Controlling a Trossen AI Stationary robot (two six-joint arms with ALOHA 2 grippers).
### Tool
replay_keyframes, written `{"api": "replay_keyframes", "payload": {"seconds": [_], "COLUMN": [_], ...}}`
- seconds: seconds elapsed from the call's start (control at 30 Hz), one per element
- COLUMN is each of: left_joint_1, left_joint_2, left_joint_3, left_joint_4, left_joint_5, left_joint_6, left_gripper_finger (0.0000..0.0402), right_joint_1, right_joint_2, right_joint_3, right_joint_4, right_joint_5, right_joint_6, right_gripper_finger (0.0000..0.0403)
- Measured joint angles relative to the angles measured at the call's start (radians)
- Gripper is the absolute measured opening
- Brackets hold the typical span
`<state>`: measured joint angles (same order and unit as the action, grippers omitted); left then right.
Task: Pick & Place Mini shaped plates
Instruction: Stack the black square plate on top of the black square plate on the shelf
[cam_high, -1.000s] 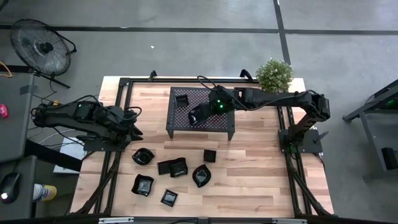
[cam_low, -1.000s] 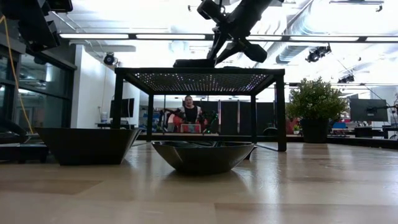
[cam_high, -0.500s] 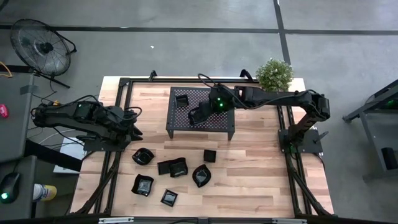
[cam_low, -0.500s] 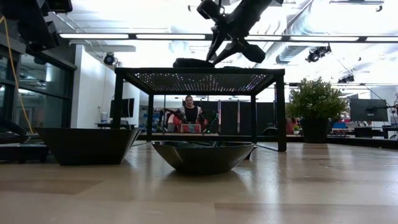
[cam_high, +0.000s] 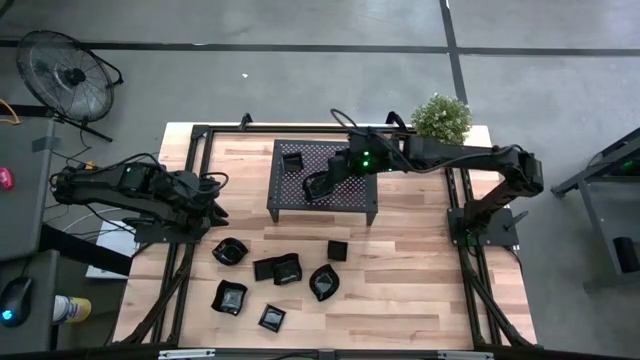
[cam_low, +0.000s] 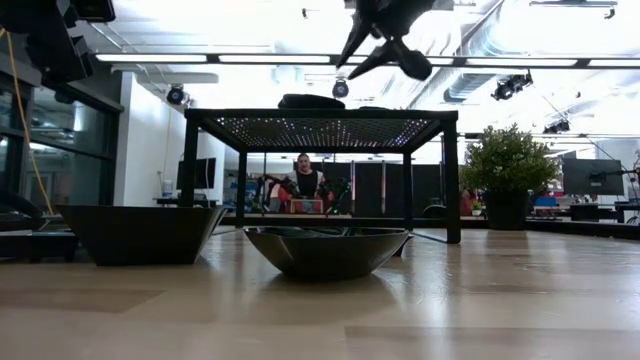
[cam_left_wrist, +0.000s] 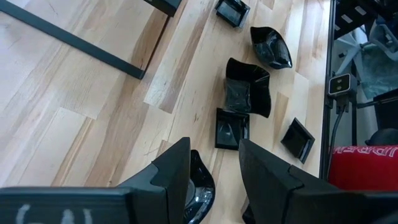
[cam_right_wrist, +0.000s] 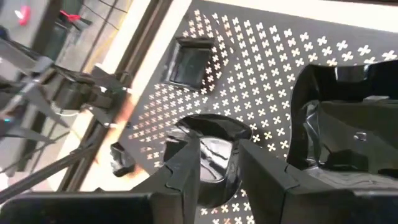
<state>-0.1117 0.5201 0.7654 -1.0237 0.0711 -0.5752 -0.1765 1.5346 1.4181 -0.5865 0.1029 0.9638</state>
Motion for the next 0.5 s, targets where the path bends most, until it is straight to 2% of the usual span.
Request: {"api": "replay_keyframes", "payload": {"seconds": [0.5], "left_joint_1": [0.000], "left_joint_2": [0.000], "left_joint_3": [0.000], "left_joint_4": [0.001], "left_joint_5": [0.000], "left_joint_6": [-0.005], "left_gripper_finger": [0.0136], "right_joint_1": [0.115], "right_joint_2": [-0.076], "right_joint_3": [0.000], "right_joint_4": [-0.007], "right_joint_5": [-0.034], "right_joint_6": [0.063], "right_gripper_finger": [0.0105]}}
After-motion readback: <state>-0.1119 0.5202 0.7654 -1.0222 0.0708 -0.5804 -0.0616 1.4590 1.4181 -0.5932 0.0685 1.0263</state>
